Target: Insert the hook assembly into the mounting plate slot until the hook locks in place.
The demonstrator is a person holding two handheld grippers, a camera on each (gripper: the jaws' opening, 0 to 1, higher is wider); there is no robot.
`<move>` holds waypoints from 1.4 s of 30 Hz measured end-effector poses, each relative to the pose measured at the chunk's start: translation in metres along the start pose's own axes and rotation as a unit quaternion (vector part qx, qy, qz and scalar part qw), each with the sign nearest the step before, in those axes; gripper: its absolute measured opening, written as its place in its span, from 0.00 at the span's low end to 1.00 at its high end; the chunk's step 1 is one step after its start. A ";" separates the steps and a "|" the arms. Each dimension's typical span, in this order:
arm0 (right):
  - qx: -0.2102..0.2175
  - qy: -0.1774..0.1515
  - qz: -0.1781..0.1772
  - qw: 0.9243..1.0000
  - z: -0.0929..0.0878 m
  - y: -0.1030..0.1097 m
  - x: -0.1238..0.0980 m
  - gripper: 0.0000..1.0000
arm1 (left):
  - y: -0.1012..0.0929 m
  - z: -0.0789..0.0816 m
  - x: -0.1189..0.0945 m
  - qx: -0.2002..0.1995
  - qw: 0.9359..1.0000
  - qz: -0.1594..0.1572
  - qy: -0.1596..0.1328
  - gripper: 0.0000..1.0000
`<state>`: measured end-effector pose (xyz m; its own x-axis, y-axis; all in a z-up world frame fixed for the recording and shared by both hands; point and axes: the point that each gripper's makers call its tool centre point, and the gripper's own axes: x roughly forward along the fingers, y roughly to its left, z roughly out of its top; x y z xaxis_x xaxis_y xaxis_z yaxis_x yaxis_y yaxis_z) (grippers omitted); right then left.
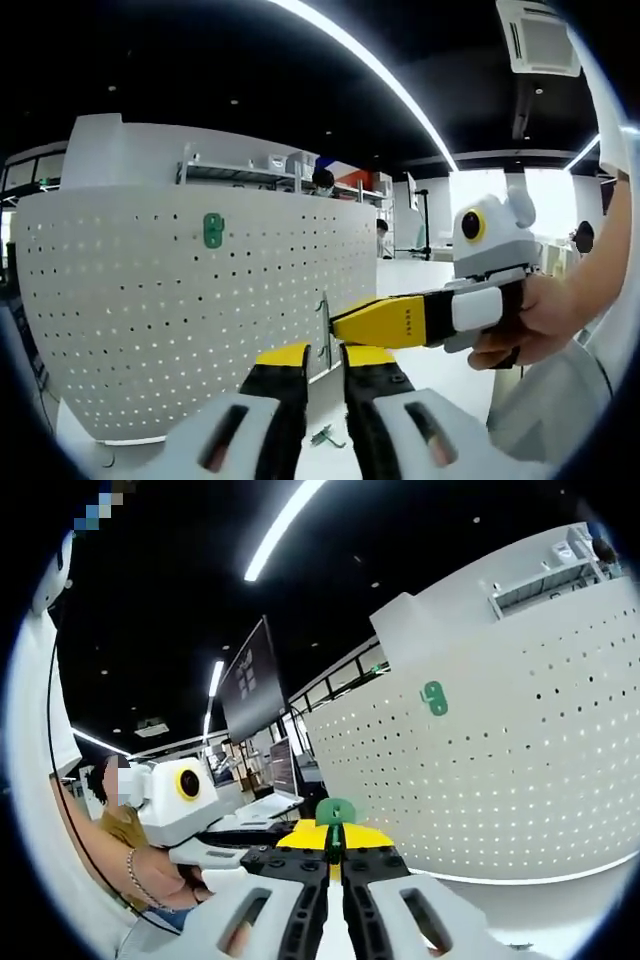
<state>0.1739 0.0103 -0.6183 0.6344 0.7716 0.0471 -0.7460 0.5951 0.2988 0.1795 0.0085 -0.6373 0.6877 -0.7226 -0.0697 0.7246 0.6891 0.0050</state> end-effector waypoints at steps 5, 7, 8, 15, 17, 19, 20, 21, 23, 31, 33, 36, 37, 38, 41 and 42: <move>0.003 0.001 0.000 1.000 -0.001 -0.001 0.001 0.00 | 0.001 -0.003 0.002 -0.005 1.000 0.003 0.005 0.46; 0.002 0.001 0.000 1.000 -0.001 -0.001 0.000 0.00 | 0.001 -0.005 0.003 -0.004 1.000 0.005 0.008 0.54; 0.002 0.001 0.000 1.000 -0.001 -0.001 0.000 0.00 | 0.002 -0.006 0.004 -0.005 1.000 0.005 0.010 0.56; -0.010 0.006 -0.007 1.000 -0.003 -0.003 0.000 0.00 | 0.003 -0.014 0.006 -0.010 1.000 0.008 0.025 0.70; -0.030 0.016 -0.014 0.999 -0.006 -0.004 0.000 0.00 | 0.003 -0.014 0.006 -0.008 1.000 0.008 0.025 0.70; -0.064 0.027 -0.030 0.997 -0.008 -0.007 0.000 0.00 | 0.003 -0.015 0.006 -0.008 1.000 0.008 0.027 0.70; -0.082 0.029 -0.042 0.995 -0.007 -0.010 -0.001 0.00 | 0.002 -0.014 0.006 -0.007 1.000 0.007 0.026 0.70; -0.099 0.033 -0.047 0.993 -0.007 -0.011 -0.001 0.00 | 0.002 -0.015 0.006 -0.007 1.000 0.007 0.027 0.70; -0.146 0.044 -0.077 0.985 -0.006 -0.018 -0.003 0.00 | 0.003 -0.016 0.006 -0.007 1.000 0.008 0.029 0.70; -0.140 0.048 -0.076 0.986 -0.008 -0.018 -0.002 0.00 | 0.003 -0.016 0.006 -0.005 1.000 0.009 0.029 0.69; -0.139 0.045 -0.079 0.986 -0.005 -0.019 -0.002 0.00 | 0.003 -0.017 0.005 -0.006 0.999 0.009 0.030 0.69; -0.135 0.037 -0.085 0.986 0.003 -0.022 -0.001 0.00 | 0.004 -0.017 0.005 -0.004 0.999 0.010 0.031 0.69; -0.132 0.032 -0.090 0.987 0.007 -0.025 -0.001 0.00 | 0.004 -0.018 0.004 -0.002 0.999 0.012 0.031 0.69; -0.131 0.030 -0.093 0.987 0.009 -0.027 -0.001 0.00 | 0.005 -0.017 0.004 -0.001 0.999 0.013 0.031 0.69; -0.133 0.025 -0.109 0.985 0.017 -0.035 -0.001 0.00 | 0.007 -0.017 0.003 -0.001 0.999 0.017 0.029 0.69; -0.131 0.024 -0.113 0.985 0.019 -0.038 -0.001 0.00 | 0.008 -0.017 0.002 -0.001 0.999 0.018 0.029 0.69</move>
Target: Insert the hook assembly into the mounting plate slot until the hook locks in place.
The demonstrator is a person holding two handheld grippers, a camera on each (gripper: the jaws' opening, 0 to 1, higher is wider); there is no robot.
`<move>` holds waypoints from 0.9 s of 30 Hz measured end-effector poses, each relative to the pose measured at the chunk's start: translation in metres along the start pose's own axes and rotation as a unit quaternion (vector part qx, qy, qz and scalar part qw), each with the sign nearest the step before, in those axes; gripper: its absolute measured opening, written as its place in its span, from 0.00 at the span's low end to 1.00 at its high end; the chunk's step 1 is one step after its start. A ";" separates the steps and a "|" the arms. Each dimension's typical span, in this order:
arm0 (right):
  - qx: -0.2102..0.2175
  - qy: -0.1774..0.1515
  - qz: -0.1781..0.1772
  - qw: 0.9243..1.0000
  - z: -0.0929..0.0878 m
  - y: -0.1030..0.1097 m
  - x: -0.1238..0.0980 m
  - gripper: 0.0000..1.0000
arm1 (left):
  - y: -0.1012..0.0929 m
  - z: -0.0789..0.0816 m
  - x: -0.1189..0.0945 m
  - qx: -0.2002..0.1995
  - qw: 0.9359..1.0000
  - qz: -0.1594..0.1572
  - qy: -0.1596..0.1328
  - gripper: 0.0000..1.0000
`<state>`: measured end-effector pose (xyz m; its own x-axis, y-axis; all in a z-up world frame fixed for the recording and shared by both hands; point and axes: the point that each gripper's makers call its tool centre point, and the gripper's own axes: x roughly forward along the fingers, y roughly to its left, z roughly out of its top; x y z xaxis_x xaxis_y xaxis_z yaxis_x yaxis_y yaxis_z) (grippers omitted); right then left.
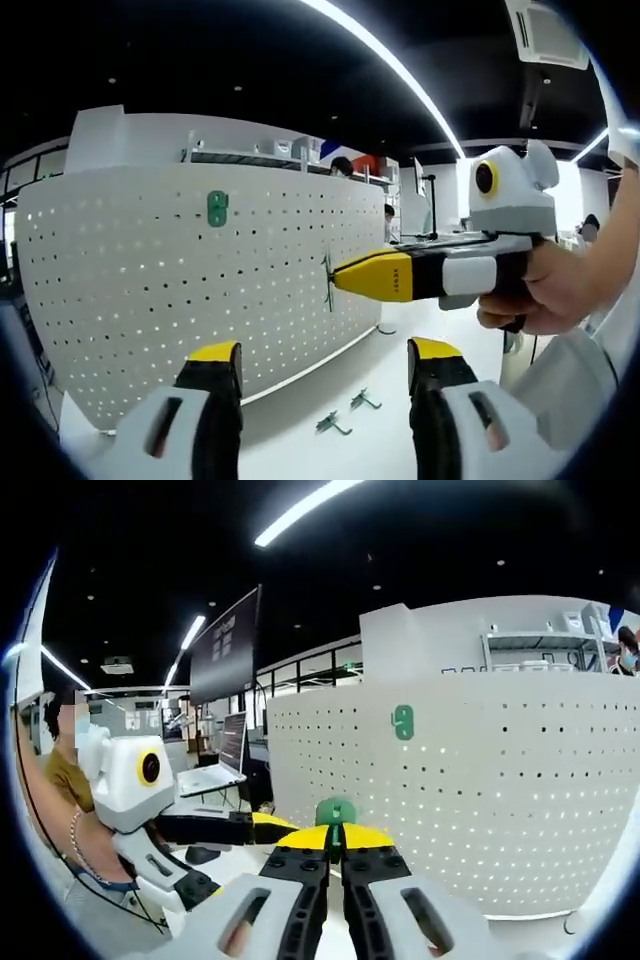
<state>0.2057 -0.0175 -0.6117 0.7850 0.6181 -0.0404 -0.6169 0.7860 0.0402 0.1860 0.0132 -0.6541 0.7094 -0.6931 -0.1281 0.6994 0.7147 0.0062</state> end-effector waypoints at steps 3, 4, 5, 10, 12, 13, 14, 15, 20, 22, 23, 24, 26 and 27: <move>0.009 -0.004 -0.016 1.000 0.005 -0.011 0.002 0.00 | 0.003 0.000 -0.002 0.001 1.000 0.004 0.000 0.69; 0.008 -0.005 -0.021 1.000 0.007 -0.014 0.004 0.00 | 0.003 0.000 -0.002 0.000 1.000 0.005 0.000 0.69; 0.008 -0.006 -0.024 1.000 0.008 -0.016 0.005 0.00 | 0.004 -0.001 -0.003 -0.002 1.000 0.006 0.001 0.69; 0.015 -0.011 -0.045 0.999 0.014 -0.029 0.008 0.00 | 0.006 -0.002 -0.005 0.000 1.000 0.011 0.002 0.69; 0.014 -0.009 -0.049 0.999 0.015 -0.031 0.010 0.00 | 0.008 -0.002 -0.007 0.000 1.000 0.014 0.001 0.69; 0.013 -0.009 -0.050 0.999 0.016 -0.032 0.010 0.00 | 0.008 -0.002 -0.007 -0.001 1.000 0.015 0.000 0.69; 0.012 -0.010 -0.051 0.999 0.017 -0.033 0.011 0.00 | 0.009 -0.002 -0.008 -0.001 1.000 0.016 0.001 0.69; 0.014 -0.010 -0.053 0.998 0.017 -0.035 0.011 0.00 | 0.009 -0.002 -0.008 0.000 1.000 0.017 0.002 0.69; 0.009 -0.013 -0.066 0.998 0.023 -0.044 0.012 0.00 | 0.011 -0.005 -0.012 -0.001 1.000 0.021 0.004 0.69; 0.011 -0.016 -0.070 0.997 0.025 -0.047 0.013 0.00 | 0.012 -0.006 -0.014 -0.001 1.000 0.023 0.005 0.69; 0.010 -0.016 -0.072 0.997 0.027 -0.049 0.014 0.00 | 0.012 -0.007 -0.015 -0.002 1.000 0.025 0.006 0.69; 0.010 -0.016 -0.074 0.997 0.027 -0.050 0.015 0.00 | 0.013 -0.008 -0.016 -0.002 1.000 0.025 0.006 0.69; 0.009 -0.019 -0.077 0.997 0.031 -0.054 0.018 0.00 | 0.014 -0.009 -0.018 0.000 1.000 0.028 0.006 0.69; 0.009 -0.020 -0.078 0.997 0.033 -0.055 0.019 0.00 | 0.015 -0.009 -0.019 -0.002 1.000 0.029 0.006 0.69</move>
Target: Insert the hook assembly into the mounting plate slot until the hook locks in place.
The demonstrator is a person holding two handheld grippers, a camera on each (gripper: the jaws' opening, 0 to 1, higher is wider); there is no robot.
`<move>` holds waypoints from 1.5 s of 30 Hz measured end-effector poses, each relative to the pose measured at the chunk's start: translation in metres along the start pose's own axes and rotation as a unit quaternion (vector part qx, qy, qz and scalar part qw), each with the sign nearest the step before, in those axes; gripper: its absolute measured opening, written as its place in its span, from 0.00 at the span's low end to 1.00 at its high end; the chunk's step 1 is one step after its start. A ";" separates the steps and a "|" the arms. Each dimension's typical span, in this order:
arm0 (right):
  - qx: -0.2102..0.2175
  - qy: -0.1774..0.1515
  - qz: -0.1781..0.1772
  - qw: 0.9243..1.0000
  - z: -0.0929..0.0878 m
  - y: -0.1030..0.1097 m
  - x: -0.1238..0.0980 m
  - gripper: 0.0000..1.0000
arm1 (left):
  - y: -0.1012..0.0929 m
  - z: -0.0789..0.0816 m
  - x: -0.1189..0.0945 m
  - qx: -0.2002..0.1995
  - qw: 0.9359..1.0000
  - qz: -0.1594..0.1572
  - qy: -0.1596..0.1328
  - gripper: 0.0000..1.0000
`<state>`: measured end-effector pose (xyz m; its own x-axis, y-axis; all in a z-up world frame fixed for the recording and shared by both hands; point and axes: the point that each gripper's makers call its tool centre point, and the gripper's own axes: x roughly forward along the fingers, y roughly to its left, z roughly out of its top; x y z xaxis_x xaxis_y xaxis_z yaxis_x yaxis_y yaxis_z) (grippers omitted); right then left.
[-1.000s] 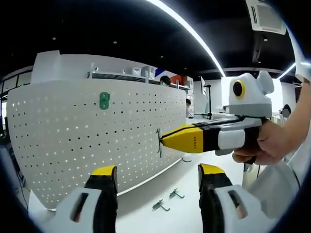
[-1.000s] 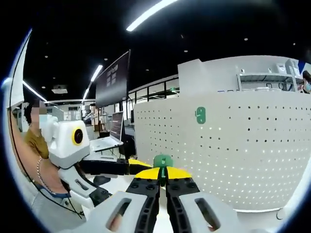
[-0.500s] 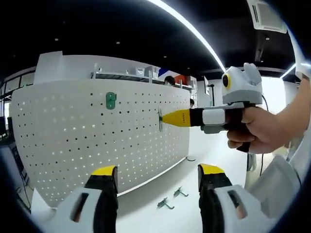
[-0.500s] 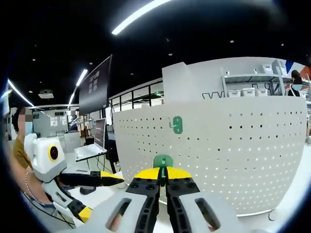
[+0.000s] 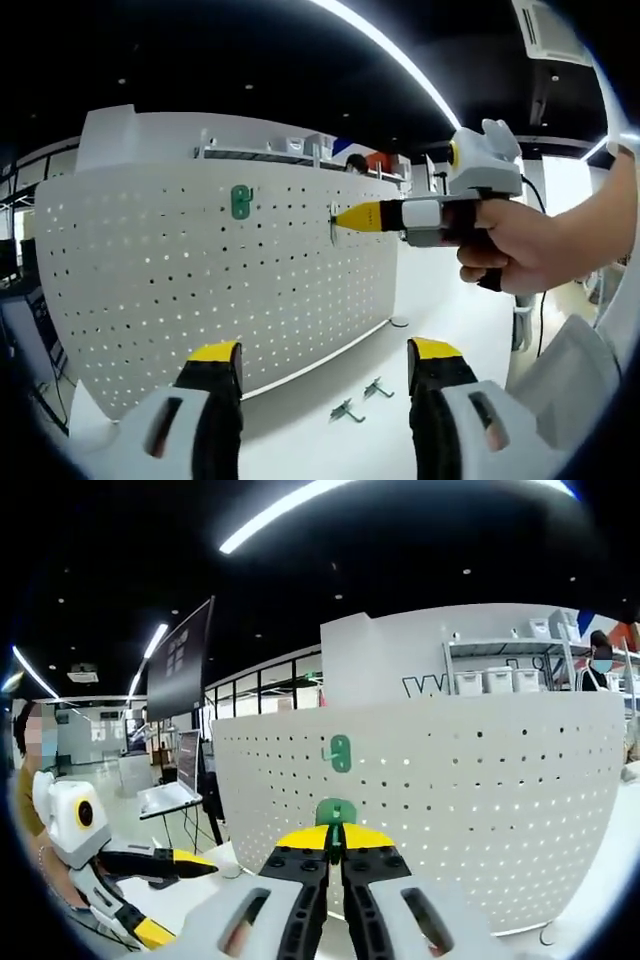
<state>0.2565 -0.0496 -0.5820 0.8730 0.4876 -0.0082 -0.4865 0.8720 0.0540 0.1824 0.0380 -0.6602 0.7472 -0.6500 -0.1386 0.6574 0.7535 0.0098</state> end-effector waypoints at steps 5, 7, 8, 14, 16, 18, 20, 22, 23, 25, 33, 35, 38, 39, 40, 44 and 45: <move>-0.004 -0.002 -0.003 1.000 0.006 -0.004 0.006 0.00 | 0.002 -0.005 -0.003 -0.001 1.000 0.004 0.006 0.69; -0.003 -0.003 -0.006 1.000 0.008 -0.006 0.007 0.00 | 0.002 -0.007 -0.004 -0.001 1.000 0.005 0.008 0.69; -0.003 -0.003 -0.007 1.000 0.008 -0.007 0.008 0.00 | 0.002 -0.007 -0.004 0.000 1.000 0.005 0.009 0.69; -0.002 -0.006 -0.011 1.000 0.014 -0.011 0.017 0.00 | 0.007 -0.014 -0.011 -0.003 1.000 0.011 0.017 0.69; -0.002 -0.006 -0.012 1.000 0.015 -0.013 0.020 0.00 | 0.009 -0.016 -0.014 -0.005 1.000 0.013 0.019 0.69; -0.003 -0.008 -0.014 1.000 0.016 -0.015 0.022 0.00 | 0.011 -0.022 -0.016 -0.005 1.000 0.017 0.023 0.68; -0.003 -0.009 -0.015 1.000 0.018 -0.017 0.024 0.00 | 0.012 -0.028 -0.018 -0.008 0.999 0.019 0.031 0.68; -0.003 -0.011 -0.016 1.000 0.020 -0.018 0.026 0.00 | 0.013 -0.031 -0.020 -0.006 0.999 0.020 0.033 0.68; -0.003 -0.011 -0.016 1.000 0.021 -0.019 0.027 0.00 | 0.013 -0.033 -0.020 -0.007 0.999 0.020 0.035 0.68; -0.005 -0.013 -0.019 1.000 0.024 -0.021 0.030 0.00 | 0.012 -0.036 -0.021 -0.008 0.999 0.019 0.038 0.68; -0.007 -0.020 -0.030 0.999 0.032 -0.029 0.039 0.00 | 0.005 -0.049 -0.026 -0.005 0.998 0.009 0.054 0.68; -0.007 -0.021 -0.031 0.999 0.034 -0.030 0.041 0.00 | 0.005 -0.051 -0.027 -0.007 0.998 0.009 0.056 0.68; -0.008 -0.023 -0.032 0.999 0.035 -0.032 0.044 0.00 | 0.004 -0.053 -0.028 -0.007 0.998 0.006 0.058 0.69; -0.009 -0.022 -0.034 0.999 0.036 -0.033 0.045 0.00 | 0.003 -0.054 -0.028 -0.007 0.998 0.004 0.059 0.69; -0.009 -0.023 -0.035 0.999 0.036 -0.033 0.046 0.00 | 0.002 -0.055 -0.028 -0.007 0.998 0.003 0.059 0.69; -0.006 -0.024 -0.042 0.999 0.038 -0.035 0.048 0.00 | 0.000 -0.061 -0.029 -0.007 0.998 0.000 0.064 0.68; -0.006 -0.026 -0.043 0.999 0.039 -0.035 0.049 0.00 | -0.001 -0.062 -0.029 -0.010 0.998 -0.001 0.066 0.68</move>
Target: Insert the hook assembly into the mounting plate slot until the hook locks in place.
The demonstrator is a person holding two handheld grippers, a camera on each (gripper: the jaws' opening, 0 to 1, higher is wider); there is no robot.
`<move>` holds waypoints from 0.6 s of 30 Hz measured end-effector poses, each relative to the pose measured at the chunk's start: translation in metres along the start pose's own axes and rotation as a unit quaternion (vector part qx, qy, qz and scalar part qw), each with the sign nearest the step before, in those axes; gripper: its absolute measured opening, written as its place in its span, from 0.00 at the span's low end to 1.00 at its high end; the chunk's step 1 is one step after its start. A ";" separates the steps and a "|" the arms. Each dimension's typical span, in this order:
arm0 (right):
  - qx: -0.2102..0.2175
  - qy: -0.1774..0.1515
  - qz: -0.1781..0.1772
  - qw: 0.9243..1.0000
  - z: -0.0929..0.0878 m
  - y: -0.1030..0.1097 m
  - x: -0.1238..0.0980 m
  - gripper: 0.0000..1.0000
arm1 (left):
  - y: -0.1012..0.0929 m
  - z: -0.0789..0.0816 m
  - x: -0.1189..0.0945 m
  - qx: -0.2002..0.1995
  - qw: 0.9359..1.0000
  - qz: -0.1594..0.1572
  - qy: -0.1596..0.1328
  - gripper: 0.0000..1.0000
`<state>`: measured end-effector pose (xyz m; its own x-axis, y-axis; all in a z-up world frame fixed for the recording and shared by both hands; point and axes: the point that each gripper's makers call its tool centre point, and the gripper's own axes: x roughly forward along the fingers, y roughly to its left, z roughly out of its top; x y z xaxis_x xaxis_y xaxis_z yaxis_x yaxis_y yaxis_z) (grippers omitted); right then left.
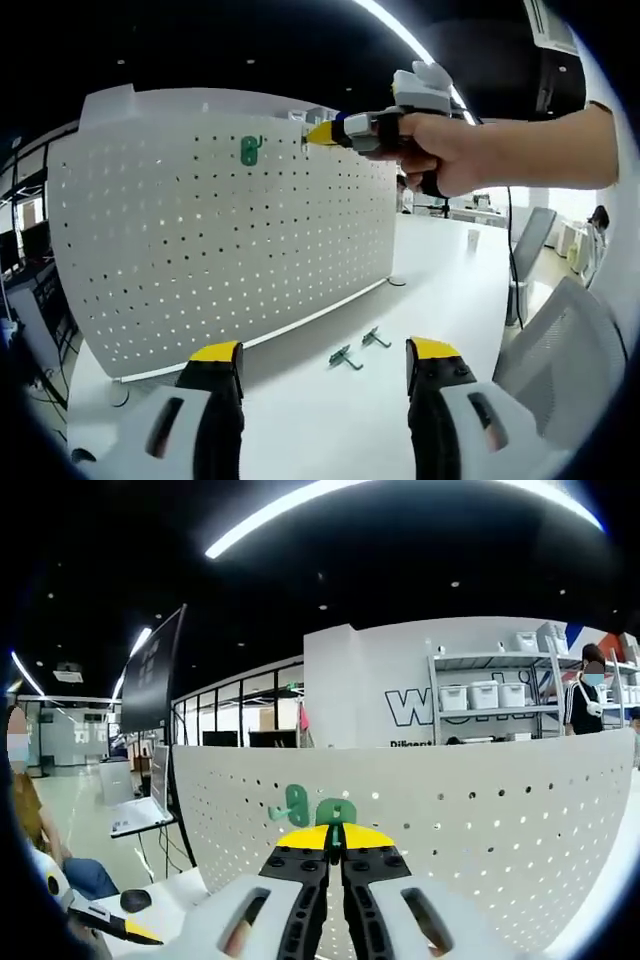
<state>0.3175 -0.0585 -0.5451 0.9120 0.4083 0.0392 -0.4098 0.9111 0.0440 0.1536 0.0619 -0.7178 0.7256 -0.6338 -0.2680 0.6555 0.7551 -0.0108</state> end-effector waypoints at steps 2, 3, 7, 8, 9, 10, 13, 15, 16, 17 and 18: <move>-0.004 0.000 -0.003 1.000 0.001 0.000 0.002 0.00 | -0.001 -0.001 0.000 0.000 1.000 -0.002 0.000 0.68; -0.004 -0.001 -0.003 1.000 0.001 0.000 0.003 0.00 | -0.003 -0.001 0.000 0.000 1.000 -0.004 0.002 0.68; -0.003 -0.001 -0.007 1.000 0.001 -0.001 0.006 0.00 | -0.005 -0.003 0.001 0.002 1.000 -0.009 0.003 0.68; -0.004 -0.001 -0.008 1.000 0.001 -0.001 0.008 0.00 | -0.005 -0.004 0.000 0.002 1.000 -0.009 0.004 0.68; -0.006 -0.001 -0.009 1.000 0.001 -0.002 0.009 0.00 | -0.005 -0.005 0.000 0.002 1.000 -0.010 0.004 0.68; -0.006 -0.001 -0.010 1.000 0.001 -0.002 0.010 0.00 | -0.005 -0.006 0.000 0.001 1.000 -0.011 0.005 0.68; -0.012 -0.002 -0.012 1.000 0.002 -0.002 0.012 0.00 | -0.006 -0.010 -0.001 0.003 1.000 -0.013 0.005 0.68; -0.011 -0.002 -0.013 1.000 0.002 -0.003 0.014 0.00 | -0.006 -0.013 -0.002 -0.001 1.000 -0.015 0.006 0.68; -0.011 -0.004 -0.014 1.000 0.003 -0.003 0.015 0.00 | -0.007 -0.014 -0.002 -0.003 1.000 -0.016 0.006 0.68; -0.011 -0.006 -0.015 1.000 0.004 -0.003 0.015 0.00 | -0.007 -0.014 -0.002 -0.004 1.000 -0.016 0.006 0.68; -0.015 -0.006 -0.017 1.000 0.004 -0.004 0.016 0.00 | -0.007 -0.016 -0.003 -0.003 1.000 -0.015 0.009 0.68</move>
<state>0.3337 -0.0561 -0.5410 0.9250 0.3766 0.0502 -0.3778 0.9258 0.0150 0.1436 0.0606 -0.7322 0.7014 -0.6537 -0.2841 0.6760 0.7365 -0.0257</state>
